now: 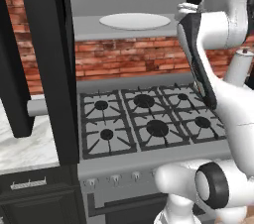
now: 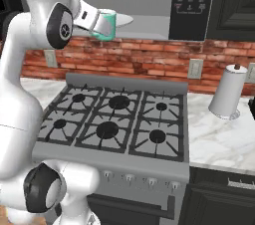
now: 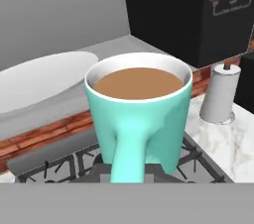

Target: Pick the cup of tea, navigate to the dining table, and place it on the saucer.

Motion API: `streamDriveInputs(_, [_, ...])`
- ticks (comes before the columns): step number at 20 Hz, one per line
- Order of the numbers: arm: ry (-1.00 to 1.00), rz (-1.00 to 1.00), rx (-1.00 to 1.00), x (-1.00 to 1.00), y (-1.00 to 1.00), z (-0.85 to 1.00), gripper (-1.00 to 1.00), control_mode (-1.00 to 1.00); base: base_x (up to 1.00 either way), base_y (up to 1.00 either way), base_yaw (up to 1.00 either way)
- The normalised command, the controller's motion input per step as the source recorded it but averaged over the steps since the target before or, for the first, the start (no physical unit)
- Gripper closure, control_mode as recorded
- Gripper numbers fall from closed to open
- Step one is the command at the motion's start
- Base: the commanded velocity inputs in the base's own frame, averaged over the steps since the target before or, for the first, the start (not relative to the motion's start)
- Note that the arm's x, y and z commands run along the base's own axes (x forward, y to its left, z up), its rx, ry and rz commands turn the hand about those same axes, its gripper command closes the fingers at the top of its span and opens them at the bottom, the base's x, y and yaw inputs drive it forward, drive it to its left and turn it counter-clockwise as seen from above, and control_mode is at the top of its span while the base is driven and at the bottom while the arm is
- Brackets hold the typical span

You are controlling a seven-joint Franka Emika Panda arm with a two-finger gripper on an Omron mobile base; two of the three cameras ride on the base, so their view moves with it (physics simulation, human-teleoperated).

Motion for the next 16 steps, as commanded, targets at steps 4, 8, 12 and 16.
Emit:
streamDriveInputs(4, [-0.14, 0.3, 0.0, -1.0, -0.09, 0.0, 1.0, -1.0, 0.0, 0.0, 0.0])
streamDriveInputs(8, [-0.15, 0.37, 0.0, -1.0, -0.01, -0.01, 1.0, -1.0, 0.0, 0.0, 0.0])
streamDriveInputs(12, [-0.13, 0.4, 0.0, -1.0, 0.0, 0.1, 1.0, -1.0, 0.0, 0.0, 0.0])
streamDriveInputs(16, [-0.06, 0.31, -0.01, -0.85, 0.0, 0.19, 1.0, -1.0, 0.0, 0.0, 0.0])
